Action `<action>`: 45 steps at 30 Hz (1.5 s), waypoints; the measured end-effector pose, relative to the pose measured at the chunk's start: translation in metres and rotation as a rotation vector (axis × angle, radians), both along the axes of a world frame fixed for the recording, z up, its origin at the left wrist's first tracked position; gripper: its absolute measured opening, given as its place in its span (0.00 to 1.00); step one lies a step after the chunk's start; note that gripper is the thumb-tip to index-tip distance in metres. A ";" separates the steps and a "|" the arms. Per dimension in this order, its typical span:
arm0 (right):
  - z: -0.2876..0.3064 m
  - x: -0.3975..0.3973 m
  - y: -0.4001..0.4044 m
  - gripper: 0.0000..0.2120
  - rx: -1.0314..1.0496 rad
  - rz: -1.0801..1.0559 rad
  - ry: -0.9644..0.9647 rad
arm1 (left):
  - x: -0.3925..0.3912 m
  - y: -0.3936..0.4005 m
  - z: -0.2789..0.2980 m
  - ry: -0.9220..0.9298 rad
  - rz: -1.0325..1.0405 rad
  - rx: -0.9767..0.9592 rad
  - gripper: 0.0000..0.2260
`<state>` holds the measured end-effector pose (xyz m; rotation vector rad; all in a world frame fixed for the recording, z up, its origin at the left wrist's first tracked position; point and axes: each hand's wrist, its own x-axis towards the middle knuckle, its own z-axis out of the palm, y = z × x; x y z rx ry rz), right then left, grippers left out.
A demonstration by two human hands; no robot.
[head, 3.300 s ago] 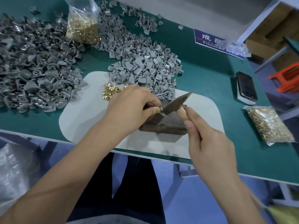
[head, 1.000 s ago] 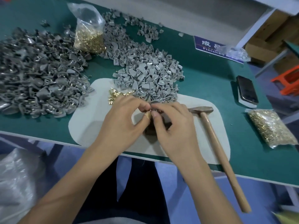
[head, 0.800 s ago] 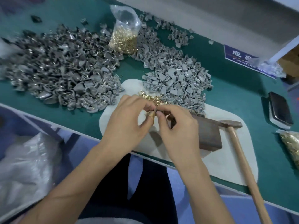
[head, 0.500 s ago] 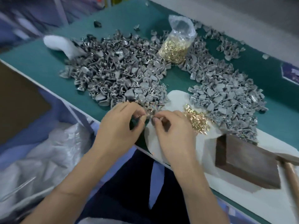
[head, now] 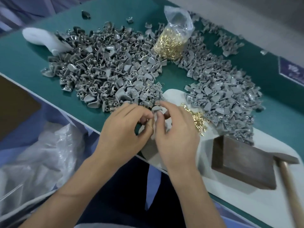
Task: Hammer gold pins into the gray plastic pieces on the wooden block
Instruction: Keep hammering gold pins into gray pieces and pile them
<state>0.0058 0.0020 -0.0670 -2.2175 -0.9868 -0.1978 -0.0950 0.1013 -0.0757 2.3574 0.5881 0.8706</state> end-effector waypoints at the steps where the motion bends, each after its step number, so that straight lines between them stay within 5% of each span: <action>1: 0.005 0.004 -0.008 0.12 0.016 -0.047 -0.046 | 0.003 -0.003 0.003 -0.007 -0.021 0.004 0.02; 11: 0.026 0.092 -0.115 0.08 -0.107 -0.215 -0.002 | 0.059 -0.043 0.010 0.158 -0.302 -0.181 0.04; 17: 0.019 0.095 -0.128 0.07 0.236 -0.200 0.226 | 0.084 -0.056 0.008 0.277 -0.292 0.025 0.08; 22: 0.018 0.099 -0.132 0.08 0.274 -0.208 0.277 | 0.109 -0.063 0.014 0.361 -0.260 0.211 0.10; 35: 0.019 0.096 -0.131 0.07 0.278 -0.171 0.151 | 0.134 -0.063 0.025 0.492 -0.279 0.332 0.07; 37: 0.019 0.096 -0.132 0.06 0.300 -0.153 0.166 | 0.127 -0.068 0.023 0.308 -0.269 0.248 0.06; 42: 0.024 0.096 -0.139 0.12 0.352 0.024 0.307 | 0.124 -0.084 0.024 0.009 -0.376 -0.480 0.04; 45: 0.029 0.097 -0.145 0.10 0.442 0.100 0.388 | 0.126 -0.093 0.029 -0.021 -0.451 -0.549 0.06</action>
